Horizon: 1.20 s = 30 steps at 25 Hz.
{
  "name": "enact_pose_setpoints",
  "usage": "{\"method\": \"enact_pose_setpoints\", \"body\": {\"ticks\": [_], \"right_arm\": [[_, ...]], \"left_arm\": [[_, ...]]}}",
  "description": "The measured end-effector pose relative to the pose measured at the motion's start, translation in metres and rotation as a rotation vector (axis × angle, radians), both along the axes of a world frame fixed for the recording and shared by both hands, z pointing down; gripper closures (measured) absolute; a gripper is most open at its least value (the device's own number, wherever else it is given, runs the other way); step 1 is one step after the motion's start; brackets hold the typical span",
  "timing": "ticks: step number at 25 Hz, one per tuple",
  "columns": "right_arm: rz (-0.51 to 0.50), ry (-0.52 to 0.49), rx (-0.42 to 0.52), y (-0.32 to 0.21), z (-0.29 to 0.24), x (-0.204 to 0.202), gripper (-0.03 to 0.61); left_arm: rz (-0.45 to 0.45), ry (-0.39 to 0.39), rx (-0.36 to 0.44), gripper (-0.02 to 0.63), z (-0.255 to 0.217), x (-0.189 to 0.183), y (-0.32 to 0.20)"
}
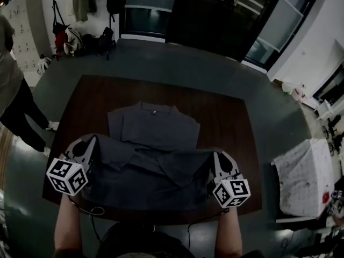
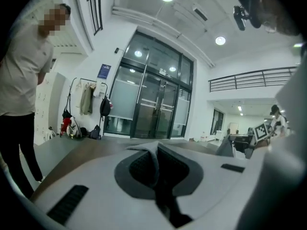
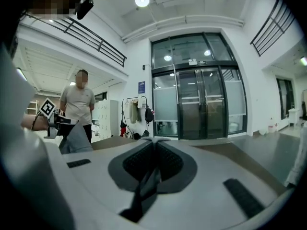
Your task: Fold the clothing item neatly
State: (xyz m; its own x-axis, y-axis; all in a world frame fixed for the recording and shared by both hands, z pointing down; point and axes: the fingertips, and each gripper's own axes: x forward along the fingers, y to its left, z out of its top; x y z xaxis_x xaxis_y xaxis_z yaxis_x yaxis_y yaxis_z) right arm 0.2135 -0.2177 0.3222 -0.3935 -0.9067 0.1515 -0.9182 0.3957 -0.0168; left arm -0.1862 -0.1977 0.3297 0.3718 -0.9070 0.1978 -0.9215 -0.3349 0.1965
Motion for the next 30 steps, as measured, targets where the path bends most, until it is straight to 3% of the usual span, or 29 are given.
{"method": "enact_pose_setpoints", "body": {"ticks": [5,14,26,30], "right_arm": [[0.045,-0.008,-0.028,-0.063,-0.002,-0.004,0.578],[0.099,-0.057,-0.101,-0.154,0.019,0.015,0.578],[0.133,0.001,-0.298,-0.243,0.124,0.030,0.578],[0.150,0.034,-0.374,-0.257,0.154,0.035,0.577]], "left_arm": [[0.028,0.011,-0.022,0.599,0.002,-0.012,-0.067],[-0.003,-0.017,-0.086,0.600,0.030,-0.029,-0.159],[-0.017,-0.091,-0.270,0.598,0.134,-0.043,-0.238],[-0.013,-0.152,-0.337,0.598,0.161,-0.049,-0.251]]}}
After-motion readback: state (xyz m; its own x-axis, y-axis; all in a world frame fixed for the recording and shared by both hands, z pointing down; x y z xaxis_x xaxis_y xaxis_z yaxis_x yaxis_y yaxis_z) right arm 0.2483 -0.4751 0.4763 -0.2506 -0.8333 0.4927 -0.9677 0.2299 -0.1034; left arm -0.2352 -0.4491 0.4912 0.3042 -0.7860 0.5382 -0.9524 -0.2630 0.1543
